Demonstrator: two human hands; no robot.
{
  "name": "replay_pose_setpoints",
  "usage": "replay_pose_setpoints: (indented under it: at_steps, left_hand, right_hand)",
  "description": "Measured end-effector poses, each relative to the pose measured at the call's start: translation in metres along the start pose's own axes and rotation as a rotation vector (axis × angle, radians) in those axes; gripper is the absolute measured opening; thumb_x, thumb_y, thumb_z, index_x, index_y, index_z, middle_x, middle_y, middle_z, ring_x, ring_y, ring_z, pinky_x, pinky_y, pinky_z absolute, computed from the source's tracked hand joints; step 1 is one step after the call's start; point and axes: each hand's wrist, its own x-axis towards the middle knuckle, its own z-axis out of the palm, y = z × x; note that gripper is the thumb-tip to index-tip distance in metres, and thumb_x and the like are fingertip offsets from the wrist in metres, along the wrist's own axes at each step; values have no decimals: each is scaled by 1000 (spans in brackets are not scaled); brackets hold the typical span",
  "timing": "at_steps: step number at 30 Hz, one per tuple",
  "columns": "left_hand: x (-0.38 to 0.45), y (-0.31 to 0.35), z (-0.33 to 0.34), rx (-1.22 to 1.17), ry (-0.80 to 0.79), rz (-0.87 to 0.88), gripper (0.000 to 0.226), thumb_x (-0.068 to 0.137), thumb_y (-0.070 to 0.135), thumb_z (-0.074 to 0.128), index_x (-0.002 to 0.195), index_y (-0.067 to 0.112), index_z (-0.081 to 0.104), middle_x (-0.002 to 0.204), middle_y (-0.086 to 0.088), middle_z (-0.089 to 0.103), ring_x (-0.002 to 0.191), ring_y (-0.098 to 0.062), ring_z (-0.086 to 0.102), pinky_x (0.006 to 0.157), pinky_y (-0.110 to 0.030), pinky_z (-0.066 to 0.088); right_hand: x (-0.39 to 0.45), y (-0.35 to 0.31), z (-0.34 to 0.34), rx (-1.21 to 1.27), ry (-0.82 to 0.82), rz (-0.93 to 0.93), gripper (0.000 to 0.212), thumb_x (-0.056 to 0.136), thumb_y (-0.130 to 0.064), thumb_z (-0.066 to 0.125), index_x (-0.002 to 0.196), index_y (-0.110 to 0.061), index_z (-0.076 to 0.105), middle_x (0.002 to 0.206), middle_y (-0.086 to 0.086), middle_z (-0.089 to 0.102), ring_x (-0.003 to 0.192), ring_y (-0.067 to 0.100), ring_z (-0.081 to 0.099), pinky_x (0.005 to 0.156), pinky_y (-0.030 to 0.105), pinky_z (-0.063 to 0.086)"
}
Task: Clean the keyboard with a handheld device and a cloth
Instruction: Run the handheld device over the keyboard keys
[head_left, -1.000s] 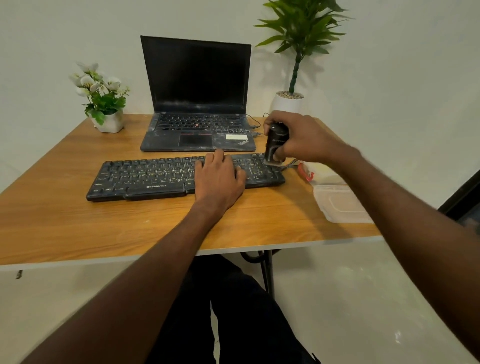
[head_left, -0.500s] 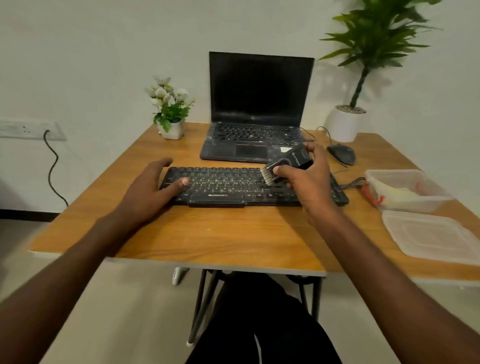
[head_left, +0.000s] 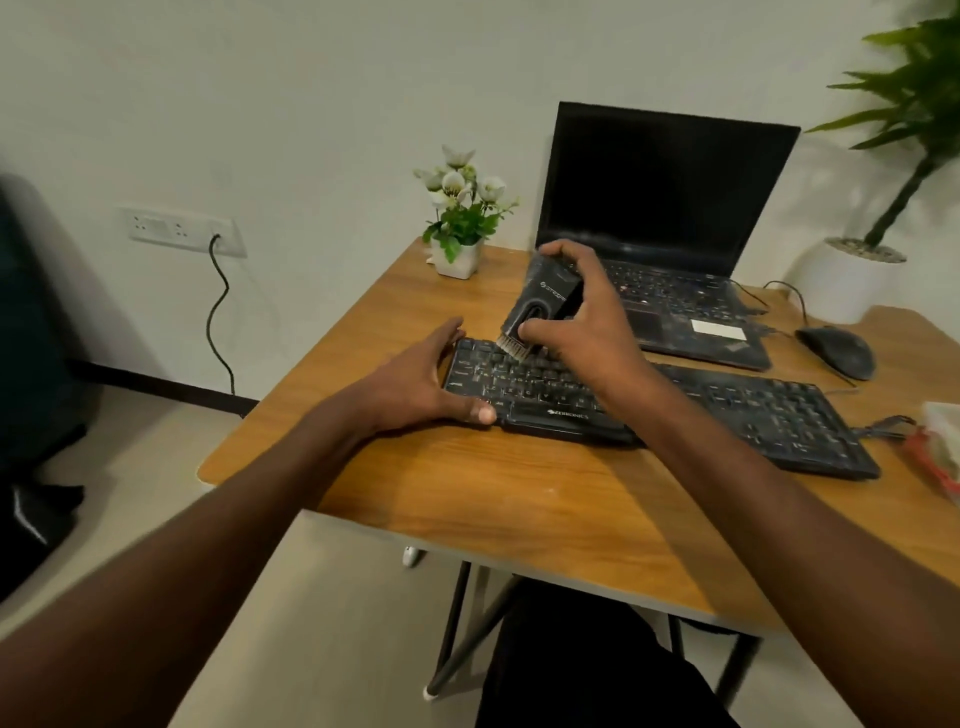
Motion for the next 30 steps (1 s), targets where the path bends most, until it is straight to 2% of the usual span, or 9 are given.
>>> replay_pose_setpoints:
  at_steps: [3,7,10,13,16,20,23,28,30]
  left_hand:
    - [3,-6,1,-34,9,-1,163,47,73,100,168,40,-4,173,15,29,154,-15,38,131,-51,24]
    - [5,-9,2,-58,36,-6,166,45,74,100,166,43,-9,170,18,34,155,-19,37,130,-52,27]
    - [6,-11,2,-59,53,19,162,44,75,101,166,47,-3,169,14,38,155,-21,37,129,-52,30]
    - [6,-12,2,-49,63,39,156,45,74,101,164,50,3,167,11,40,154,-19,39,127,-51,32]
    - [6,-10,2,-60,61,51,146,46,71,102,161,49,14,160,12,48,149,-18,44,124,-52,37]
    - [4,-9,3,-83,61,59,146,47,69,102,162,47,14,158,12,50,147,-16,46,125,-49,38]
    - [5,-9,3,-57,72,29,150,45,74,101,162,49,11,166,10,42,152,-22,40,126,-53,33]
    - [5,-10,3,-93,78,38,145,45,70,103,161,46,18,158,11,50,147,-19,46,124,-51,39]
    - [4,-9,3,-83,73,26,152,43,71,102,164,44,14,166,8,42,152,-20,40,126,-51,36]
  right_hand:
    - [13,-2,16,-62,-71,-39,77,77,3,81,135,-38,50,131,3,50,106,18,64,69,30,64]
    - [19,6,36,-188,-180,-112,77,78,2,80,137,-37,49,132,2,54,101,15,67,66,29,64]
    - [24,3,29,-334,-381,-149,75,79,0,77,137,-37,47,129,-3,54,102,13,65,69,29,63]
    - [44,-18,17,-638,-588,-164,74,81,-5,78,138,-39,45,123,-4,52,100,11,60,65,24,59]
    - [47,-23,25,-589,-531,-213,71,81,-6,78,137,-35,46,126,0,52,103,13,60,66,23,60]
    - [37,-11,23,-526,-589,-166,71,83,-3,76,140,-31,45,120,-18,52,109,12,61,74,26,61]
    - [50,-23,13,-654,-650,-146,70,81,-4,78,136,-34,46,117,-8,51,104,12,59,69,26,59]
    - [45,-12,32,-537,-499,-180,69,75,-5,82,128,-36,50,122,1,55,101,17,64,69,32,64]
    - [43,-6,26,-537,-461,-123,71,76,-6,82,131,-37,48,122,1,54,101,19,64,69,31,63]
